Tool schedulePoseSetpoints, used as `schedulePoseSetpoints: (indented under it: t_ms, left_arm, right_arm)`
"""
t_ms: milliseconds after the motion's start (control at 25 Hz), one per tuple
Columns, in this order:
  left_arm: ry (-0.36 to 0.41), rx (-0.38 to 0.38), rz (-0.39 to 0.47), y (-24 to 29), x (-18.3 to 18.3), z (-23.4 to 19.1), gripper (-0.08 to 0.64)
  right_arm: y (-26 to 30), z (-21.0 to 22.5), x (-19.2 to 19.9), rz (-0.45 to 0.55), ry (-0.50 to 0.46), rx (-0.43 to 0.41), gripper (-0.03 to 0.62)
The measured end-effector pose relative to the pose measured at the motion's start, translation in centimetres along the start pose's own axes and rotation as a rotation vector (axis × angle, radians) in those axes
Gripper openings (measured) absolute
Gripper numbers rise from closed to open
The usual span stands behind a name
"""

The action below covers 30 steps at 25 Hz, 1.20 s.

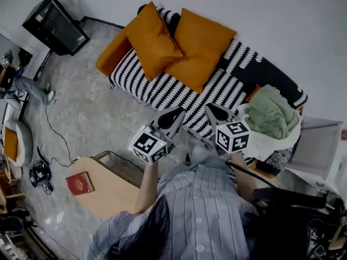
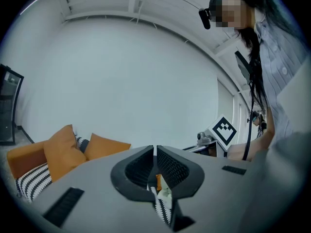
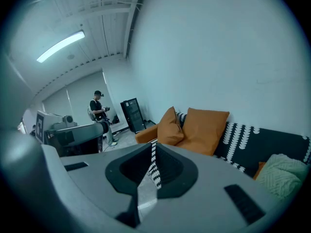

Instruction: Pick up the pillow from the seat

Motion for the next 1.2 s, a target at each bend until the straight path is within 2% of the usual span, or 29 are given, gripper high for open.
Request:
schedulePoseSetpoints:
  t_ms: [400,600,800,1200]
  left_arm:
    - [-0.027,-0.049,-0.022,7.0,-1.5,-7.9,0.012]
    - [-0.025,-0.074,-0.047,9.9,-2.1,-10.9,0.012]
    - [-0.005,-0.075,-0.076,13.0,-2.7,-13.0,0.012]
    - [0.024,-0.054,-0.125,17.2,-2.9,-14.1,0.012]
  right_arm:
    - [9.7,7.2,-5.2,-0.056,0.002,-0.034,0.035]
    - [13.5,9.4,-7.3,-0.069,0.002,-0.06,0.035]
    - [15.2,12.0,-8.2,-0.078,0.015,-0.061,0.035]
    - [15.4,16.1,-8.9,-0.062,0.046,-0.02,0.035]
Point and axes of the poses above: the fingertips, and each gripper's own axes: y forward along the fingers, z to its right, x out of its underside, the point moved 4 cm from there along -y, backward along the fingers, and after that the axes turned 5 degrees about -x, right-handed, at the moved point
